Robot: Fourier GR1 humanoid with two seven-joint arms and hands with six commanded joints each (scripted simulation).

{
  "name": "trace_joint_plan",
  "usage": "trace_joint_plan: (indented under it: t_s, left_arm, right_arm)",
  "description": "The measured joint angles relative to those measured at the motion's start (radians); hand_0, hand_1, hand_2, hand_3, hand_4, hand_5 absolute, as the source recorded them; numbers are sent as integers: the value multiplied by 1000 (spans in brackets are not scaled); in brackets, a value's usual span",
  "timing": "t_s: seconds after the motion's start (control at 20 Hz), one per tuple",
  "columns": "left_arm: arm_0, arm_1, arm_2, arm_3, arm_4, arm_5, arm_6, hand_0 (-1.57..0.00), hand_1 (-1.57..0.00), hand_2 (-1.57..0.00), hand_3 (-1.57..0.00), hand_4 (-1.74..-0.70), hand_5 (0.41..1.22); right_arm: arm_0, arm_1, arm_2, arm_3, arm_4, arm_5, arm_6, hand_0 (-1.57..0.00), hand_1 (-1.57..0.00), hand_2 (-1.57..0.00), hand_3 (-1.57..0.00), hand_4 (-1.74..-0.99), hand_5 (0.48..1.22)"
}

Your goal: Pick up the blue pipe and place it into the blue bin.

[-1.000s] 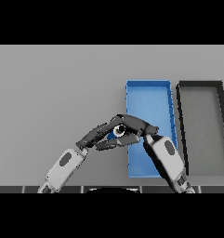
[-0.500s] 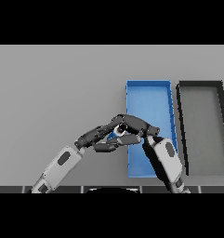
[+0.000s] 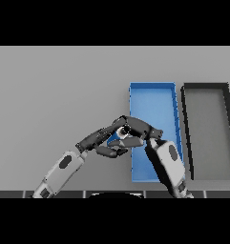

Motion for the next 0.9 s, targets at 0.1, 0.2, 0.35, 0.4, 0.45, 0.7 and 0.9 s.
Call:
trace_joint_plan:
  t_s: [0.1,0.2,0.35,0.4,0.45,0.7,0.9]
  left_arm:
    - [7,-6,-8,3,-16,14,21,-12,-12,-10,-11,-896,555]
    - [13,7,1,2,-8,10,24,-8,-7,-6,-7,-906,541]
    - [13,1,1,6,2,3,57,-3,-3,-3,-3,-915,514]
    - [13,-2,-3,4,1,2,55,-3,-2,-2,-2,-915,507]
    - [7,-2,-1,10,0,2,65,-2,-2,-1,-2,-917,504]
    - [23,5,-4,-19,9,-1,73,0,0,0,0,-912,502]
    - [42,20,-13,-37,0,-5,30,1,1,1,1,-906,492]
  right_arm:
    - [-9,-5,-15,-10,-38,-19,23,-1571,-1571,-1571,-1571,-1490,1221]
    - [-19,-19,-28,-22,-149,-40,90,-1571,-1571,-1571,-1571,-1541,1221]
    - [-83,-77,-73,-38,-294,-99,183,-1571,-1571,-1571,-1571,-1639,1221]
    - [-108,-90,-86,-43,-358,-131,217,-1571,-1571,-1571,-1571,-1659,1221]
    - [-138,-106,-105,-50,-416,-169,239,-1571,-1571,-1571,-1571,-1675,1194]
    - [-335,-248,-262,17,-633,-286,231,-1571,-1571,-1571,-1571,-1720,1127]
    - [-431,-328,-345,127,-597,-381,189,-1571,-1571,-1571,-1571,-1732,1117]
